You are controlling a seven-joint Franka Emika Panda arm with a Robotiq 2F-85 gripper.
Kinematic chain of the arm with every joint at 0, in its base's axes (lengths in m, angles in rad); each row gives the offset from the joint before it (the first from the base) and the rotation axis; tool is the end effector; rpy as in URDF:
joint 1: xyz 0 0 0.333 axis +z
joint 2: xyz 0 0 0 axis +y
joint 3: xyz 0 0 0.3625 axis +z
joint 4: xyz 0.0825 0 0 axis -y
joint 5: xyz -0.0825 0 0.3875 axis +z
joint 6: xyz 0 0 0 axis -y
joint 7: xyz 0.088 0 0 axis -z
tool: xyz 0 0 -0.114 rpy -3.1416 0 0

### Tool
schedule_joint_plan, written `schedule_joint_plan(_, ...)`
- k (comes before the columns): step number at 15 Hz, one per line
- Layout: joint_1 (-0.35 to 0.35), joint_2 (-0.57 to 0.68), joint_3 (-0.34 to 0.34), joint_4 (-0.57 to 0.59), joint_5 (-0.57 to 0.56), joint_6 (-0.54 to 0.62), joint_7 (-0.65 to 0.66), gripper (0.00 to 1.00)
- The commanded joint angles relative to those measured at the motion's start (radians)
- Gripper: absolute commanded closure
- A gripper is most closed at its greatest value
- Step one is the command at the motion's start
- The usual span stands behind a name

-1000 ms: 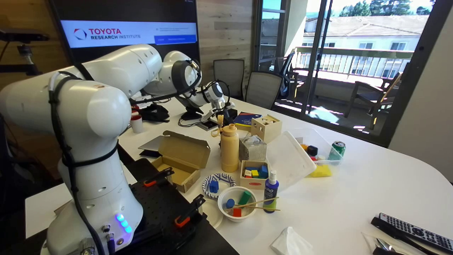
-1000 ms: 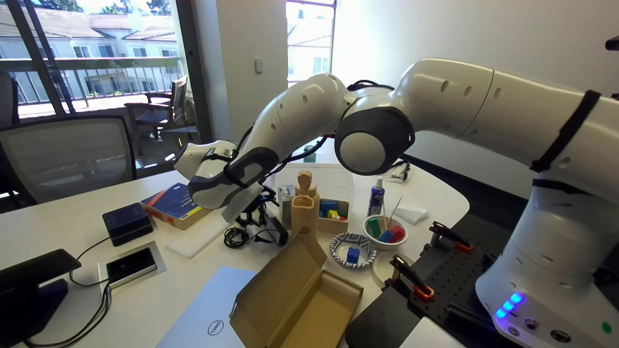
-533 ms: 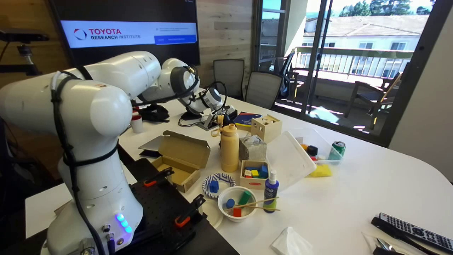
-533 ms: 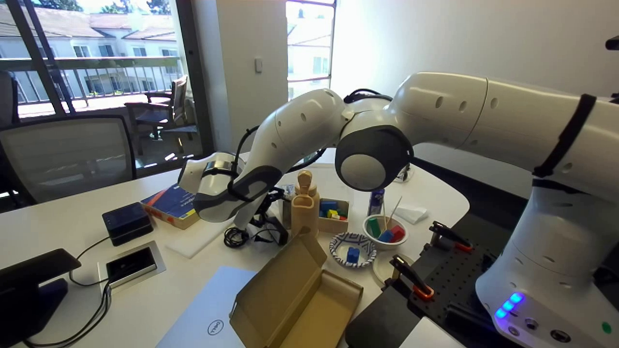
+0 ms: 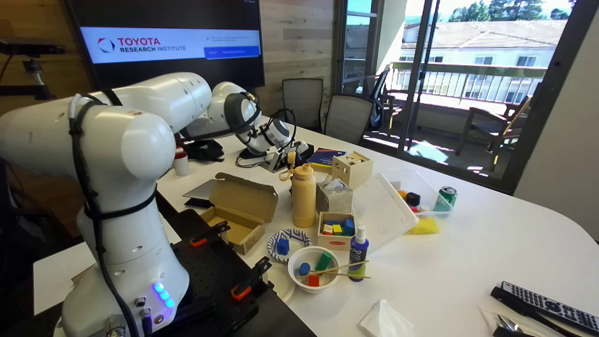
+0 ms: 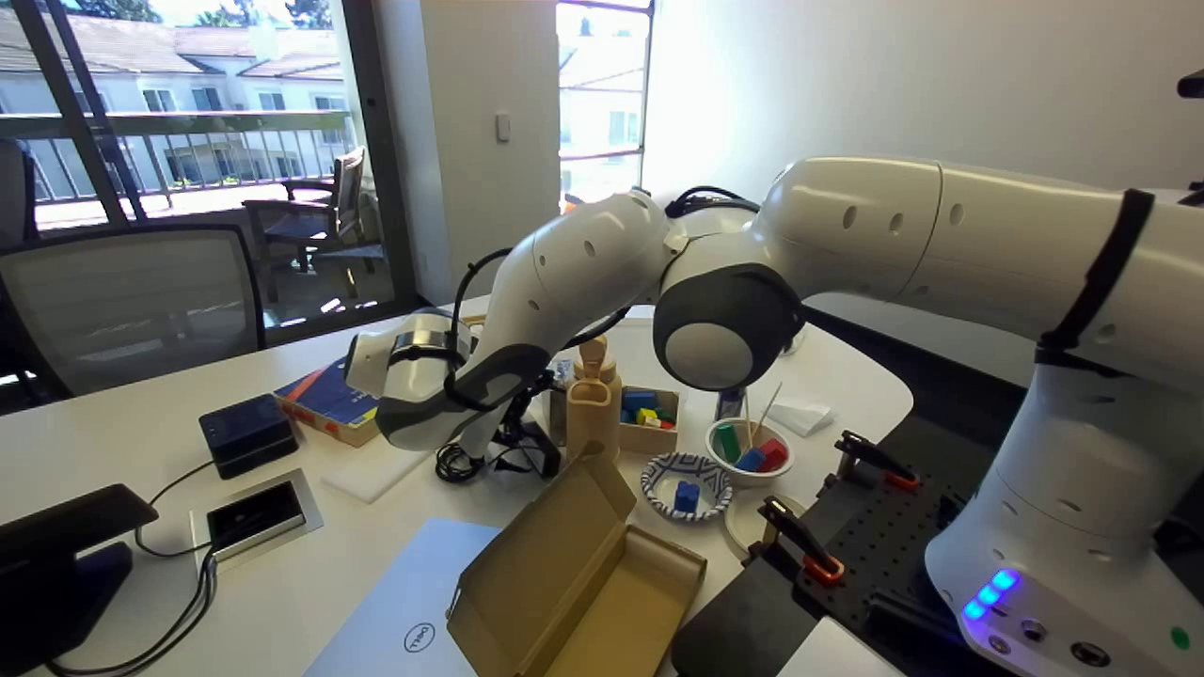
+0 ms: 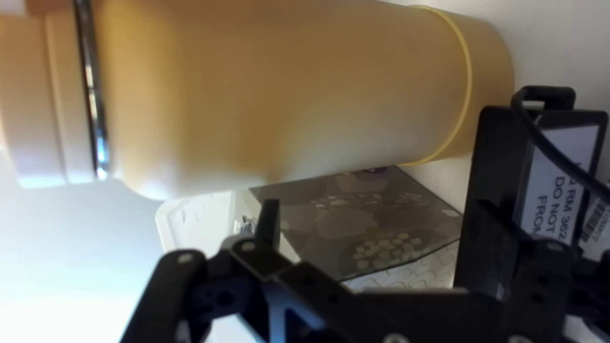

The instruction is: Pick up the charger and put it in the box

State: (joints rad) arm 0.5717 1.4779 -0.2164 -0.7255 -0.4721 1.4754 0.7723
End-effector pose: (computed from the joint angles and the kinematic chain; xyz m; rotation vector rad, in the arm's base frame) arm 0.6871 0.2730 0.0104 2.1495 -0.1784 -0.1914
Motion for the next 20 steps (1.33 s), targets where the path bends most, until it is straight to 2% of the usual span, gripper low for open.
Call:
schedule_joint_plan(1, -0.014, 0.0, 0.024, 0.004, -0.002, 0.004, -0.005, 0.0)
schedule_joint_plan(12, -0.067, 0.0, 0.104, 0.009, 0.062, 0.11, -0.018, 0.0)
schedule_joint_plan(20, -0.087, -0.001, 0.124, 0.013, 0.132, 0.178, -0.014, 0.0)
